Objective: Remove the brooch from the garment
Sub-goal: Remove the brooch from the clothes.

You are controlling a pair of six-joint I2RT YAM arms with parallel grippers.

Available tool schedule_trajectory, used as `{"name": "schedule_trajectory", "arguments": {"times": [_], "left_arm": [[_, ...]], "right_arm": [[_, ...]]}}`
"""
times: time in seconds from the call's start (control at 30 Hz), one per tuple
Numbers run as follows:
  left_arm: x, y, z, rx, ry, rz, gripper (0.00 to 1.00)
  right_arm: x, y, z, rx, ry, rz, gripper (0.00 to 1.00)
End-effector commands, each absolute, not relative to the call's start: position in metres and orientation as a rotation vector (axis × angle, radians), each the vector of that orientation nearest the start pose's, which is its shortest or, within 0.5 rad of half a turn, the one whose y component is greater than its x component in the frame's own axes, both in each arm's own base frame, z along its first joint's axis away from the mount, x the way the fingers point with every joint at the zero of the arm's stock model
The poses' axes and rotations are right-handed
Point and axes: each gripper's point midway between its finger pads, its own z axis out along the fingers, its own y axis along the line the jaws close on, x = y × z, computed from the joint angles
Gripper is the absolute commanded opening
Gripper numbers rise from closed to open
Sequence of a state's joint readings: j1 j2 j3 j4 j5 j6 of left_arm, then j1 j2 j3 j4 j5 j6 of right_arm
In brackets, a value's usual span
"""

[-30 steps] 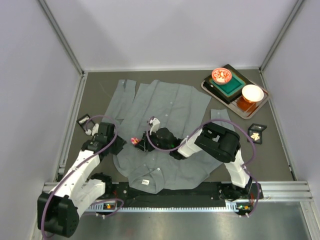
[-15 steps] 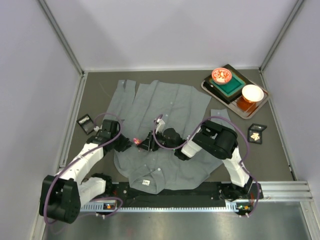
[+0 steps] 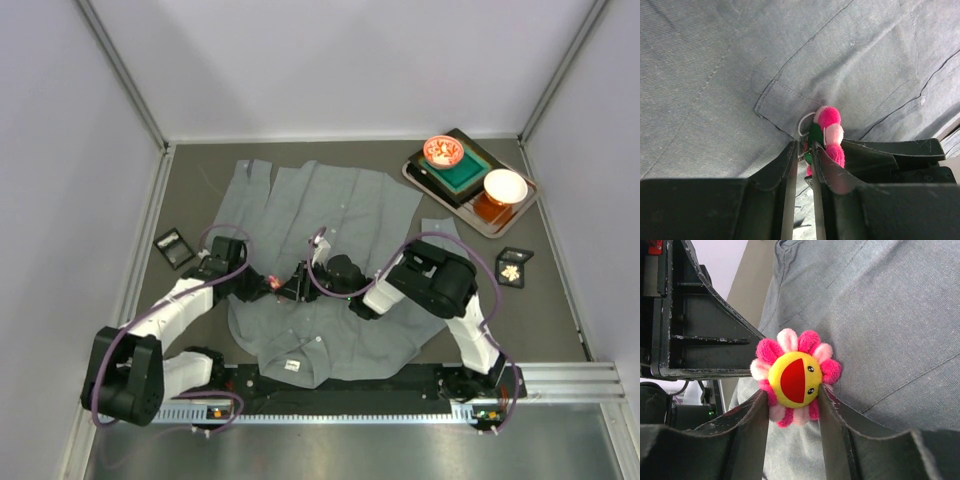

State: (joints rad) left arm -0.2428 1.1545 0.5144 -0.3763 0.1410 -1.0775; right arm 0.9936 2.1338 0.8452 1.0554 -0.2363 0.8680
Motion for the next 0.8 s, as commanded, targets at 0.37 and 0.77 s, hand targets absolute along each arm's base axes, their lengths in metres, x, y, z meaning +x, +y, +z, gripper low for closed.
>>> {"name": "schedule_trajectory", "arguments": {"times": [0.37,0.77], "left_arm": [[0.25,-0.156,0.069,-0.903,2.453,-0.76,0.17],[0.241,-0.16,0.067,-0.886,2.475,-0.733,0.16]], "right_arm": [[0.216,0.449,0.038,-0.422,2.182,1.275,0.49],[0.219,0.442,0.048,-0.315,2.209,1.275,0.55]]}}
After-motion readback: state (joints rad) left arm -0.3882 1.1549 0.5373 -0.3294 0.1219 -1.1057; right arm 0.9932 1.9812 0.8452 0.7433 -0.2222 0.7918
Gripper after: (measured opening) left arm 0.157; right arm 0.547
